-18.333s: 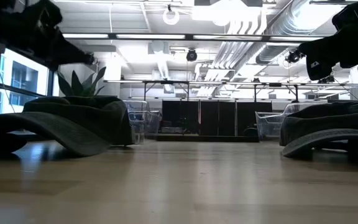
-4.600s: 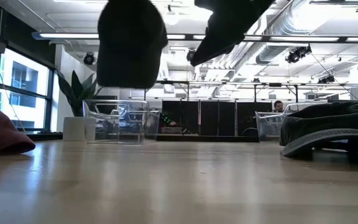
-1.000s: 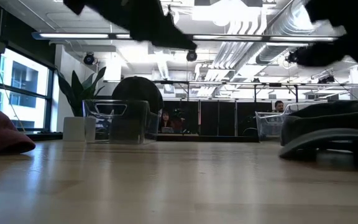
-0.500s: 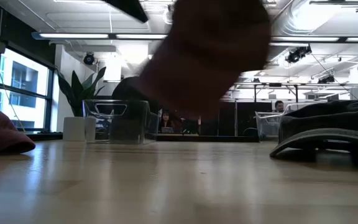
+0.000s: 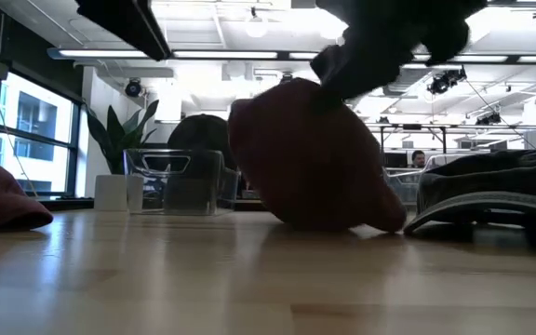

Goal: Pick & Place hat
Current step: Put the right red cap into the right transparent bin

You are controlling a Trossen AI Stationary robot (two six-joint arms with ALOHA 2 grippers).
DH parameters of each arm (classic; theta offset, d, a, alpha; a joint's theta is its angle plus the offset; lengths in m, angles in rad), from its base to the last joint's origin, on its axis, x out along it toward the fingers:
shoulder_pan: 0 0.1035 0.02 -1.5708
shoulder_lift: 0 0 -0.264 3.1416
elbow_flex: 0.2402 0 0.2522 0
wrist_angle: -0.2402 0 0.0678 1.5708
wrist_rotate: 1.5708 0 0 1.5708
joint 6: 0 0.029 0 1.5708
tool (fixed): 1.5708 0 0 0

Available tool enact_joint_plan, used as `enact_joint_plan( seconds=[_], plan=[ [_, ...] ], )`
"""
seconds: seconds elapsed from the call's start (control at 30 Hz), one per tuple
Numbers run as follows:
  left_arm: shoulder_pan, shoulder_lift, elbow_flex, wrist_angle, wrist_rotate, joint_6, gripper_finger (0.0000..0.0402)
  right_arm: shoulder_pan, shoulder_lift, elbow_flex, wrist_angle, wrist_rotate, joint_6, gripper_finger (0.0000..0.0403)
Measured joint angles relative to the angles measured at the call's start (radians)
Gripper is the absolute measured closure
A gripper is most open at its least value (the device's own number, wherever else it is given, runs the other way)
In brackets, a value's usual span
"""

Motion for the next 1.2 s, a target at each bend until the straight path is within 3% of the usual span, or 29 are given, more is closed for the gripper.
enact_joint_plan(
  seconds=[0.13,0.27,0.53,0.73,0.87,0.97,1.07,1.2],
  plan=[
    [-0.006,0.0,-0.081,0.182,0.051,0.015,0.0271,0.0,0.023,-0.022,0.133,-0.057,0.042,0.0399],
    [-0.004,0.0,-0.13,0.343,0.101,0.095,0.0271,-0.016,0.053,-0.006,0.22,-0.108,0.143,0.0374],
    [-0.004,0.0,-0.144,0.503,0.281,0.311,0.0271,-0.069,0.051,0.0,0.154,-0.236,0.203,0.0244],
    [0.013,0.024,-0.144,0.518,0.407,0.322,0.0271,-0.023,0.012,0.0,0.019,-0.198,0.187,0.017],
    [0.08,0.085,-0.147,0.577,0.536,0.321,0.0271,0.001,0.069,0.0,0.011,-0.15,0.185,0.0174],
    [0.155,0.141,-0.141,0.692,0.676,0.31,0.0271,-0.03,0.128,0.0,0.044,-0.098,0.21,0.0192],
    [0.238,0.207,-0.145,0.689,0.791,0.267,0.0271,-0.07,0.171,0.0,0.017,-0.097,0.269,0.0215],
    [0.325,0.239,-0.144,0.565,0.768,0.197,0.0271,-0.09,0.185,0.0,-0.139,0.001,0.323,0.025]
  ],
)
